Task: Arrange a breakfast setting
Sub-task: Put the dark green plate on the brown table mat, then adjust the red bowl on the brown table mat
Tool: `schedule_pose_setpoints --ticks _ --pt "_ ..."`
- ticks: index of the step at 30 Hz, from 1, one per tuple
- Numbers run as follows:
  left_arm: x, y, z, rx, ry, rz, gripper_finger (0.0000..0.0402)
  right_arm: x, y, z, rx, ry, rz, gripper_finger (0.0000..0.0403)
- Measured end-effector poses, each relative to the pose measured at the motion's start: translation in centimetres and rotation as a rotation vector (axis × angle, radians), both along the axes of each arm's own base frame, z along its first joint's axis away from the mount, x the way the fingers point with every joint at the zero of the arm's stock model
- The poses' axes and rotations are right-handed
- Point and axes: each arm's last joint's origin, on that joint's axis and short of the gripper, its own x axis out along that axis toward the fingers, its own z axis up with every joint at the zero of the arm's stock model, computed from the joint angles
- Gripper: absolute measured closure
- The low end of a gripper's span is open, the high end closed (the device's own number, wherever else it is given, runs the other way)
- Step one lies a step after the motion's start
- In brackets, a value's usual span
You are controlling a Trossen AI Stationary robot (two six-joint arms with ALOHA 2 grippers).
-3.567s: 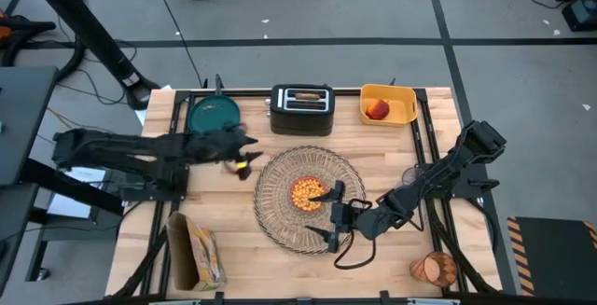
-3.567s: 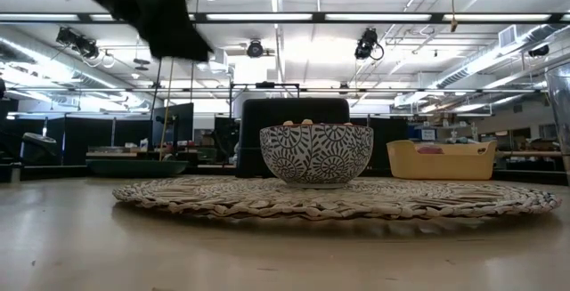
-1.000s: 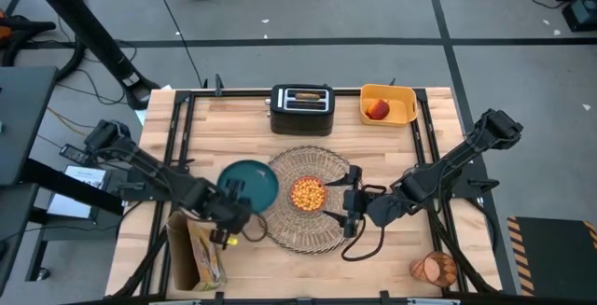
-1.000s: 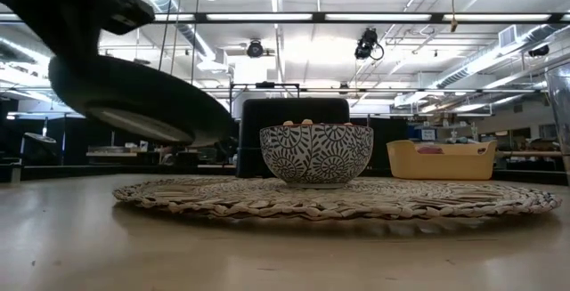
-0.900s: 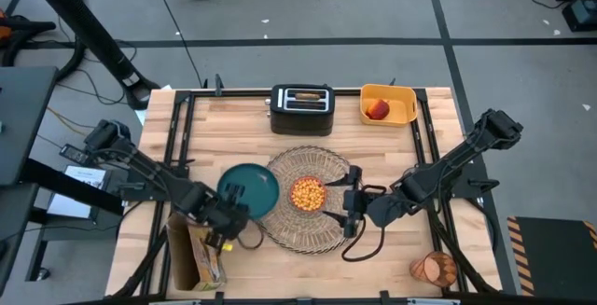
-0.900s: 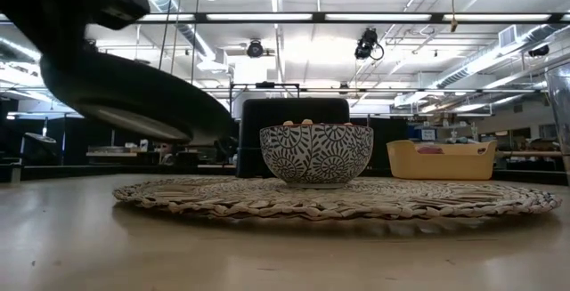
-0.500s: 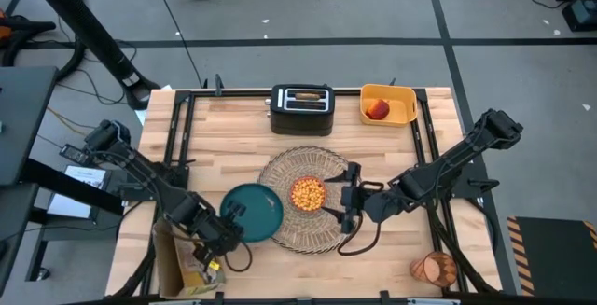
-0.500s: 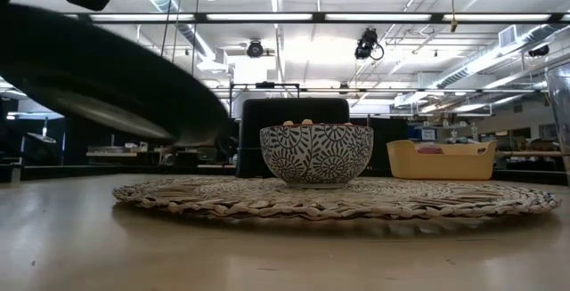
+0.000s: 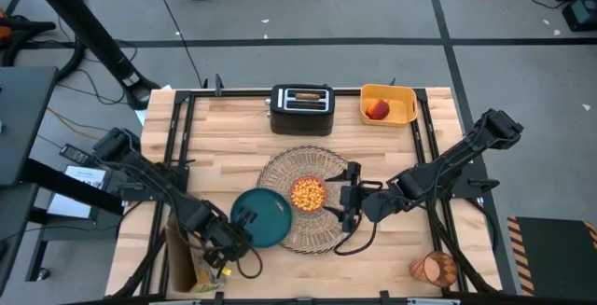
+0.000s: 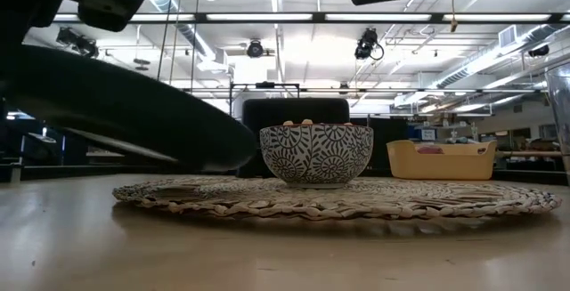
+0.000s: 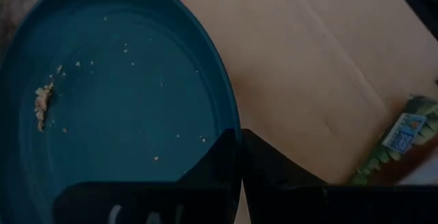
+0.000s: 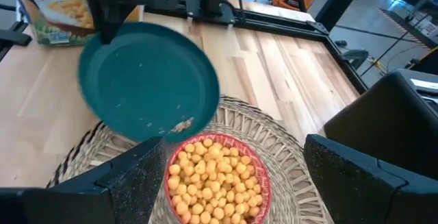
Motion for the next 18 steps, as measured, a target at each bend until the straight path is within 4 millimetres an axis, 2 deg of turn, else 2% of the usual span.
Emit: schedule_pose_setpoints --ticks 4,8,13,18 --pt "0.4 -0.3 -0.5 0.002 -0.007 -0.028 0.0383 0.0 0.1 -0.2 0.017 0.009 0.028 0.0054" --pt "0.4 -0.3 -0.8 0.000 0.003 -0.005 0.0374 0.3 0.0 -2.9 0.010 0.103 0.050 0.0054" --pt "0.8 -0.5 -0.5 0.004 -0.057 -0.002 0.0353 2.3 0.0 -5.9 0.100 0.227 0.092 0.0056" --pt "1.2 -0.2 -0.5 0.003 -0.074 -0.007 0.0330 4.2 0.0 -6.6 0.059 0.272 0.154 0.0056"
